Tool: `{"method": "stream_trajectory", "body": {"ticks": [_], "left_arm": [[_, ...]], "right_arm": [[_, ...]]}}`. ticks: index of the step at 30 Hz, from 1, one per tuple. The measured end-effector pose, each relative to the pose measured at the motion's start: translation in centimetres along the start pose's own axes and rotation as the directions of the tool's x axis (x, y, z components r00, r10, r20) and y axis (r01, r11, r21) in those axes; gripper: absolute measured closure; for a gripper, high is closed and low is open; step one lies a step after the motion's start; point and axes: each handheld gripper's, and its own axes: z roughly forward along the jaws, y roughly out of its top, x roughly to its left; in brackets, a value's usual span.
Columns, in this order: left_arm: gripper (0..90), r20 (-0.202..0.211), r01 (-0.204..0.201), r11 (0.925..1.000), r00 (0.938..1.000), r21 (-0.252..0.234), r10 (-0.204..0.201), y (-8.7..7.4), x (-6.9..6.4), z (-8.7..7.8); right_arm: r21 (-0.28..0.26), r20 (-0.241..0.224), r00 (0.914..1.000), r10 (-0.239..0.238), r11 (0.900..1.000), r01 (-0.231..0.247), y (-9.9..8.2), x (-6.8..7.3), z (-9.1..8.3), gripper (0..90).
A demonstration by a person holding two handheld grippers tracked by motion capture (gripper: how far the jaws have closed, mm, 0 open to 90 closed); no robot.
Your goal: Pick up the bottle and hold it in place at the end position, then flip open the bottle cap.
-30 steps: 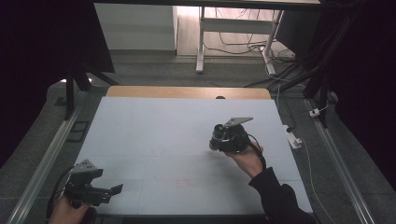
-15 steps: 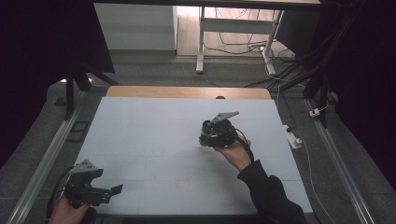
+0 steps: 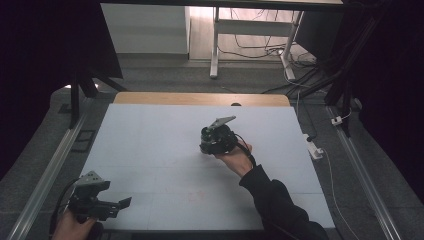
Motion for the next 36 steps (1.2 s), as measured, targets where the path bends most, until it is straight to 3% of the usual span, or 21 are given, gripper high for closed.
{"method": "stream_trajectory", "body": {"ticks": [5,11,36], "left_arm": [[1.0,-0.001,0.001,1.0000,1.0000,-0.001,-0.001,0.0,0.0,0.0],[0.5,-0.005,0.004,1.0000,1.0000,-0.001,-0.004,0.0,0.0,0.0],[0.0,-0.007,0.001,1.0000,1.0000,0.002,-0.001,0.0,0.0,0.0]], "right_arm": [[0.023,-0.001,0.9998,-0.020,0.9995,0.020,0.4,0.3,1.8,52.3],[0.047,0.001,0.9997,-0.026,0.9986,0.026,0.1,0.3,2.8,52.4],[0.047,0.009,0.9989,-0.045,0.9979,0.044,-0.6,0.2,3.0,52.3]]}}
